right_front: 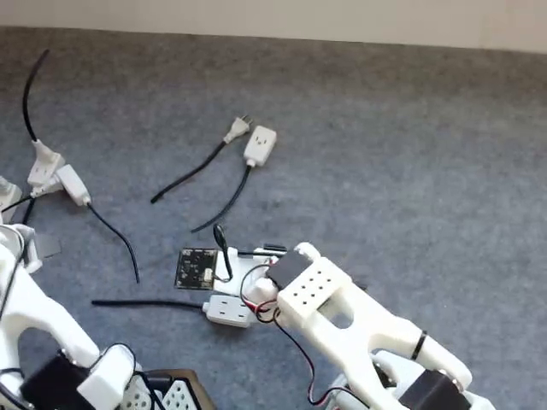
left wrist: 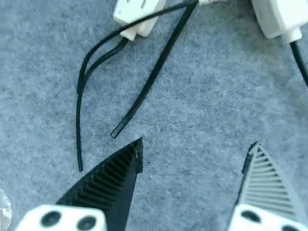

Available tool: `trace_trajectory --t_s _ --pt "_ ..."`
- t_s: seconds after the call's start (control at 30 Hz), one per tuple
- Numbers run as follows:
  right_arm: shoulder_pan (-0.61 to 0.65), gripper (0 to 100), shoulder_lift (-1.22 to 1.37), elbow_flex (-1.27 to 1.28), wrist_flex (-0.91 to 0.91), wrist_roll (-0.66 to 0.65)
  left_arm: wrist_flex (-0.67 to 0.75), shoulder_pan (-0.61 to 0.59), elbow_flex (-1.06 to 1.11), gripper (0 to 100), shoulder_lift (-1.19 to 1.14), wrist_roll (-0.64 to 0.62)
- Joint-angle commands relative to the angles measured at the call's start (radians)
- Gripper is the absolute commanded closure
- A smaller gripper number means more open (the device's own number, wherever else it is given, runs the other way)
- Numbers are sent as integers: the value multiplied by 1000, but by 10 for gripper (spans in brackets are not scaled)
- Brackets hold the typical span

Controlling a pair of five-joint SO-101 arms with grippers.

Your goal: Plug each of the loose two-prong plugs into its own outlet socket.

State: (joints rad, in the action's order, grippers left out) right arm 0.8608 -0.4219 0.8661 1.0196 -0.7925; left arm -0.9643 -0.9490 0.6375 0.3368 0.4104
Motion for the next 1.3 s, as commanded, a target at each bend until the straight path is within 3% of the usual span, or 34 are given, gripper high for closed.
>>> trace_trajectory --t_s 0.0,0.23,0.37,0.6,0.73,1.0,1.27 --pt "7 657 87 -74 -19 -15 41 -7 -27 662 -4 8" --pt "39 659 334 -257 -19 -12 112 -8 15 662 -8 8" --pt "77 732 395 -283 -31 -18 129 -8 30 662 -8 8" --pt "33 797 510 -282 -54 -80 129 -8 30 662 -5 8" --pt "-12 894 526 -286 -33 -81 129 -8 30 662 -8 8" --pt "-58 993 473 -282 5 -81 124 -5 27 662 -2 8" --pt "-45 993 556 -245 2 -74 124 1 25 662 -2 8"
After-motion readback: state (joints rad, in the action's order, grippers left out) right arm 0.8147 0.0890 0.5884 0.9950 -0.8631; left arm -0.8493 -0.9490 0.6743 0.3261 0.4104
